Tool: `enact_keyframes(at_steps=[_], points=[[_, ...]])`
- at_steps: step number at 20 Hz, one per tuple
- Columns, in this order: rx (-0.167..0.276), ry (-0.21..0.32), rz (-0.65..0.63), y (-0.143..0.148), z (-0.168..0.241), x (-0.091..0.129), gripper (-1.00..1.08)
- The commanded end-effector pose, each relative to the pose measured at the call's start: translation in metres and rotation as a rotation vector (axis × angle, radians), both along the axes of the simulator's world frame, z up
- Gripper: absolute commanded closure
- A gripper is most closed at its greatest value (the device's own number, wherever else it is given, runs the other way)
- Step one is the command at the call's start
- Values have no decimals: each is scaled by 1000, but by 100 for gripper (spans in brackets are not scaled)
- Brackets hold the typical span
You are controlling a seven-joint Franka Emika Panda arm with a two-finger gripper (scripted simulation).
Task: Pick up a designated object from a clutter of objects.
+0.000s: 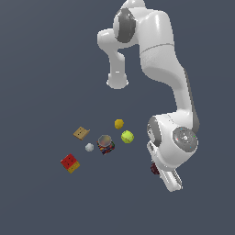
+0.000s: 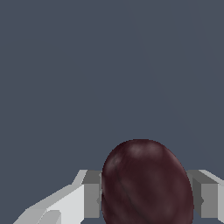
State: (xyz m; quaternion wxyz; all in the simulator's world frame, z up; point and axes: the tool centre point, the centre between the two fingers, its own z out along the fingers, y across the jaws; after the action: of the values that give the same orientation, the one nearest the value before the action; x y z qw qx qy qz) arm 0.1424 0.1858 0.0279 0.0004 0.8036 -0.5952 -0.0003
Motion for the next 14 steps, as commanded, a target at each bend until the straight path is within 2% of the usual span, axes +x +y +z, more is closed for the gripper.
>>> enact_keyframes(at_steps=[1,14], points=[[0,-1,0,0,0,0,108],[0,0,0,-15,15,-6,108]])
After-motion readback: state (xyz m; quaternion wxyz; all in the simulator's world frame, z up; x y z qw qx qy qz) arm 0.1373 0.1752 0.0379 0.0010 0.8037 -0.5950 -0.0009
